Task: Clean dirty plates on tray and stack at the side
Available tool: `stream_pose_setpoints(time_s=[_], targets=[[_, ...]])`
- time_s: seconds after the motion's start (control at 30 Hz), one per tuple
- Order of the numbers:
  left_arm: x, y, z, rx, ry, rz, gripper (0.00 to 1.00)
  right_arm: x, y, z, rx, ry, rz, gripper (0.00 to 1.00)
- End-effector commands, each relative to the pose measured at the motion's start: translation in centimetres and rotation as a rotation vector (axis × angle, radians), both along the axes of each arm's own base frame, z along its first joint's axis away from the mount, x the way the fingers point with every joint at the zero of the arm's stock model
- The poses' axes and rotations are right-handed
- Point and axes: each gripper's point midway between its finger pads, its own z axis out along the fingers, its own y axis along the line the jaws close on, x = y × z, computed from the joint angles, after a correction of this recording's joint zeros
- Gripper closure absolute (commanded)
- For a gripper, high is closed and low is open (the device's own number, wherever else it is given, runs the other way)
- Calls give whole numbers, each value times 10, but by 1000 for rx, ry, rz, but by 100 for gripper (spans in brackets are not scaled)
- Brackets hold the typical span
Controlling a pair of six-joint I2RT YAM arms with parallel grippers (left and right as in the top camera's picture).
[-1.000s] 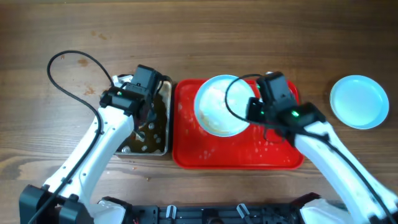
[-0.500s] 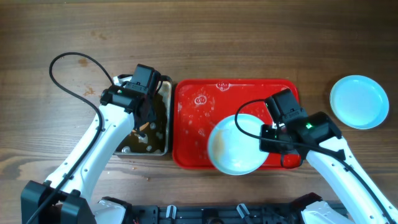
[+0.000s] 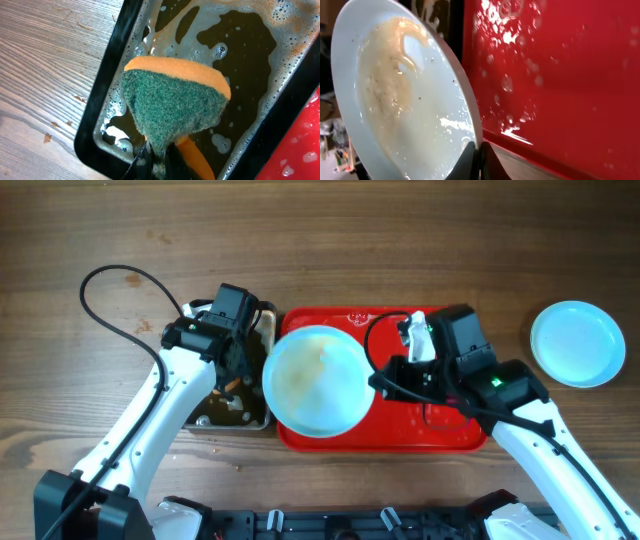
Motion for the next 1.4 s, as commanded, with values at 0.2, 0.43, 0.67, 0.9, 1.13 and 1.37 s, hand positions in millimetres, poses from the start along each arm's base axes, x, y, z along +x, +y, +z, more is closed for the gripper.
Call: stream_pose_setpoints(time_s=[0.2, 0.43, 0.67, 0.9, 1.13, 1.37], targets=[[-3, 1, -5, -4, 19, 19, 96, 42, -76, -21, -360, -103, -356, 95], [0, 0, -5, -3, 13, -4, 96, 6, -146, -45, -570, 110, -527, 96], [0, 0, -5, -3, 11, -5, 96, -46, -127, -63, -518, 384, -358, 96], [1, 0, -5, -3, 10, -5, 96, -40, -92, -58, -349, 327, -154, 95], [1, 0, -5, -4, 10, -6, 96, -7, -116, -60, -444, 244, -368, 71], [1, 0, -5, -3, 11, -6, 96, -14, -93, -123, -348, 381, -342, 7]])
